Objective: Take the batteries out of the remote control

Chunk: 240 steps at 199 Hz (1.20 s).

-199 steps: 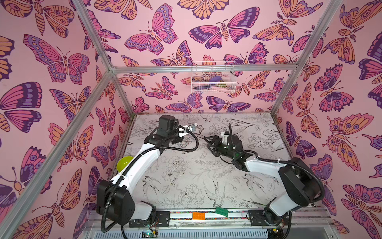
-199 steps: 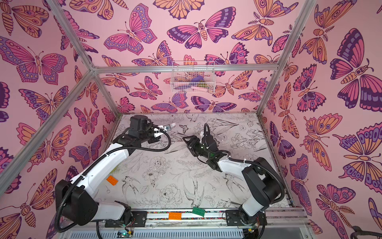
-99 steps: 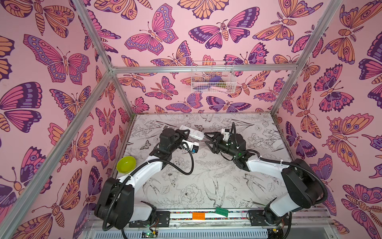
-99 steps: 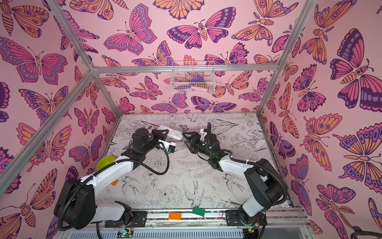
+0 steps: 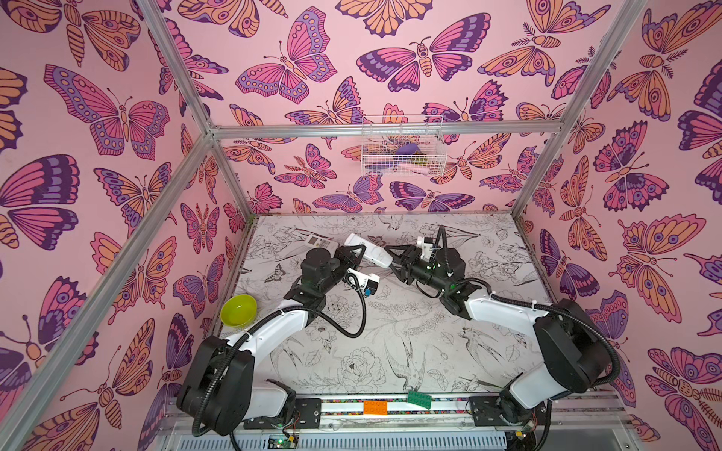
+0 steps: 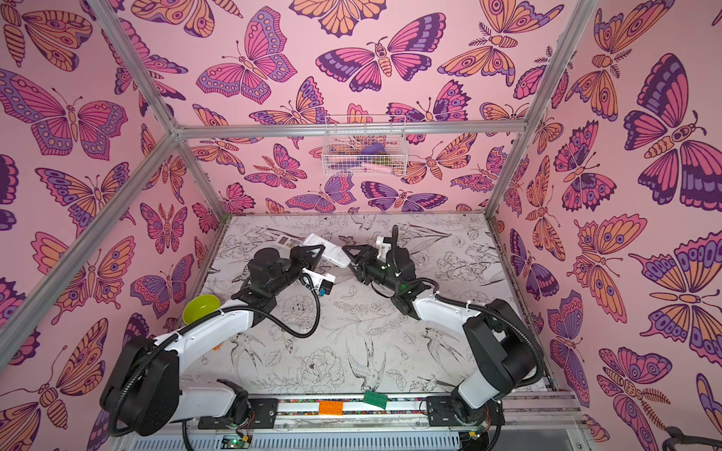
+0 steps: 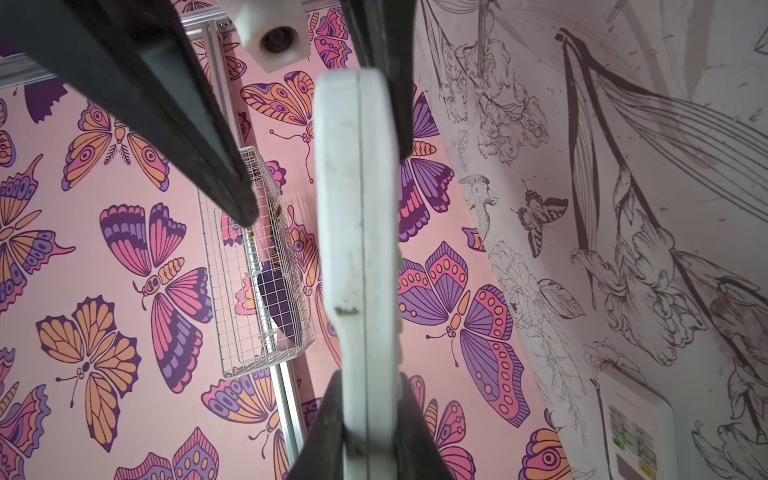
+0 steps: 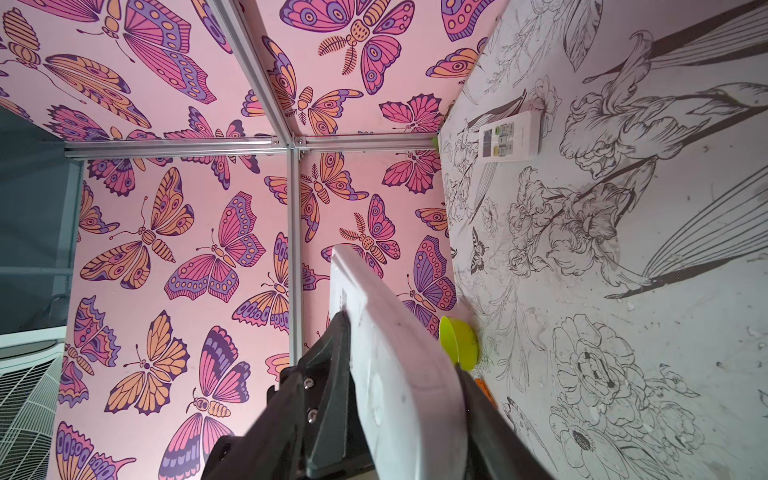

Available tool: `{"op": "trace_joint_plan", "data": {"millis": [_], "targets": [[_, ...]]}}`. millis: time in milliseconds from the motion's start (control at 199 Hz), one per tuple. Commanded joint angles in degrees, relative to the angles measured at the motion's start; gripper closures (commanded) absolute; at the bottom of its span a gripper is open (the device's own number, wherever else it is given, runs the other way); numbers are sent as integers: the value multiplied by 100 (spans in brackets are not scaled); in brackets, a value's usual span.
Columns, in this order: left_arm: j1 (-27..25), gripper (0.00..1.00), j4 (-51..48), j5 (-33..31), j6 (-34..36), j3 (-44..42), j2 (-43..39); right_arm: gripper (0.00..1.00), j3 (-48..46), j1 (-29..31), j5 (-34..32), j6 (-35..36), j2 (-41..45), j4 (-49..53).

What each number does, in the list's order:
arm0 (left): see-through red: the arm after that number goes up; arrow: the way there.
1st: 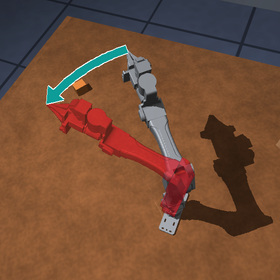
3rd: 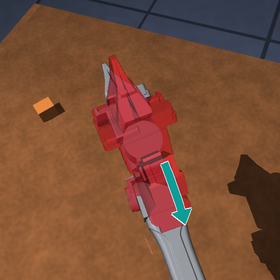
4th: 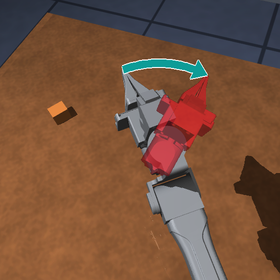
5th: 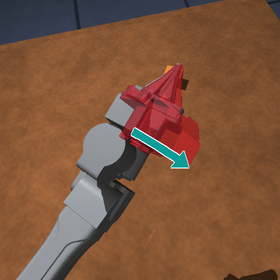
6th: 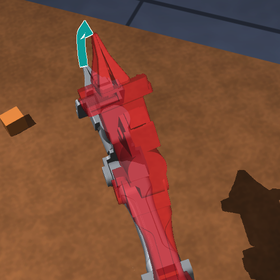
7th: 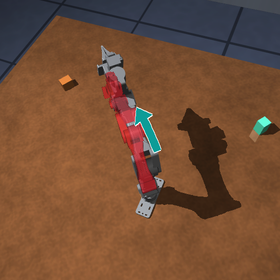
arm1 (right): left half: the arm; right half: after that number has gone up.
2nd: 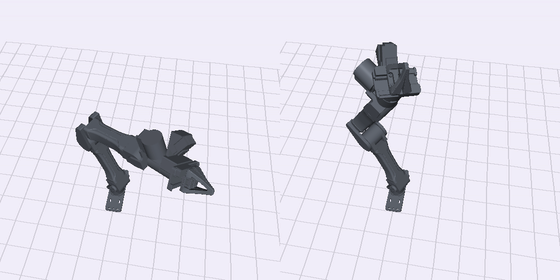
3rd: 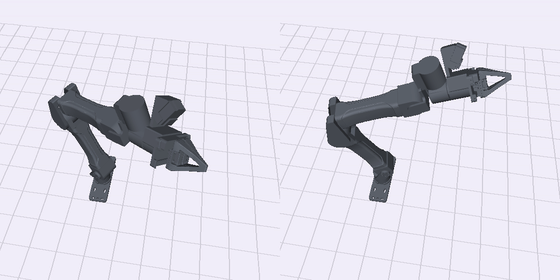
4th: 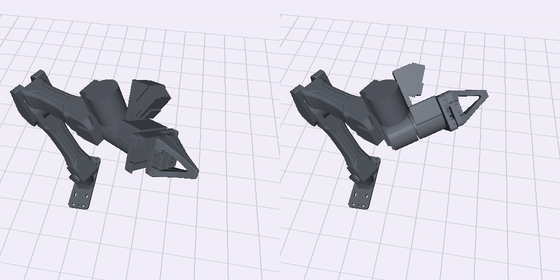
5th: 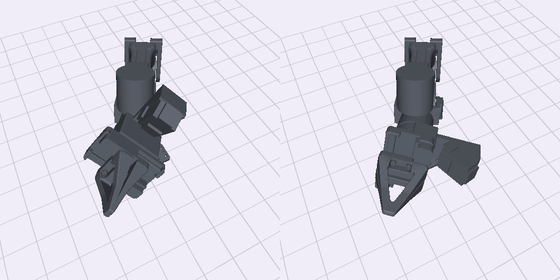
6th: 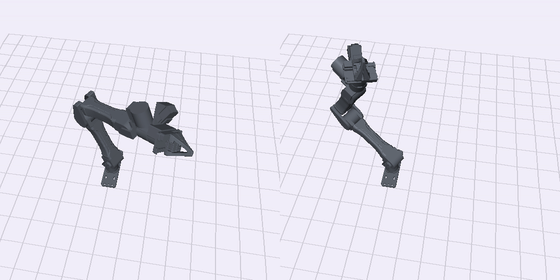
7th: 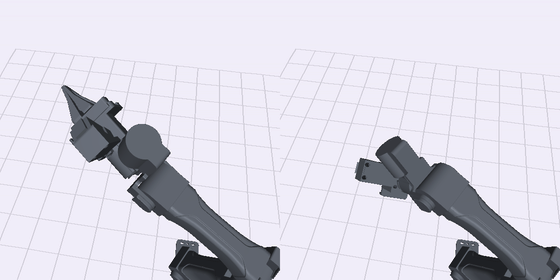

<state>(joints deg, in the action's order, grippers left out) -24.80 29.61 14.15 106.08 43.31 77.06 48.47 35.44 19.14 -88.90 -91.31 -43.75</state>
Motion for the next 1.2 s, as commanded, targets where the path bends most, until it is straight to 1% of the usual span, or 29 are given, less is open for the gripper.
{"op": "trace_joint_plan", "data": {"millis": [0, 125, 216, 351, 441, 657, 687, 717, 742, 833, 918, 958, 1053, 1199], "targets": [[-68, 100, 415, 183, -12, -129, -103, 47, 165, 89, 64, -196, -235, -424], [-87, 100, 545, 224, -62, -231, -114, 53, 198, 111, 86, -259, -366, -509], [-96, 100, 603, 211, -56, -278, -103, 58, 156, 111, 99, -338, -388, -746], [-96, 100, 636, 237, -62, -332, -99, 65, 170, 112, 64, -182, -385, -568], [-104, 100, 718, 233, -59, -372, -56, 71, 160, 112, 115, -314, -457, -782], [-113, 100, 790, 234, -70, -492, -51, 79, 107, 107, 141, -411, -587, -905], [-113, 95, 788, 233, -62, -489, -51, 80, 104, 108, 166, -435, -595, -980], [-113, 86, 792, 224, -65, -479, -46, 82, 95, 109, 167, -439, -614, -1020], [-113, 78, 785, 228, -65, -479, -42, 82, 97, 109, 165, -428, -609, -1013], [-113, 43, 786, 195, -60, -481, -20, 84, 111, 103, 131, -373, -634, -936], [-109, 22, 792, 176, -28, -492, -28, 84, 127, 85, 165, -467, -700, -1055], [-113, 16, 788, 162, -33, -518, -43, 84, 105, 70, 161, -487, -704, -1122], [-113, 8, 796, 95, -39, -597, -98, 84, 62, 2, 164, -453, -713, -1101], [-113, 1, 819, -97, -148, -707, -222, 85, -68, -170, 182, -571, -669, -1324]]}}
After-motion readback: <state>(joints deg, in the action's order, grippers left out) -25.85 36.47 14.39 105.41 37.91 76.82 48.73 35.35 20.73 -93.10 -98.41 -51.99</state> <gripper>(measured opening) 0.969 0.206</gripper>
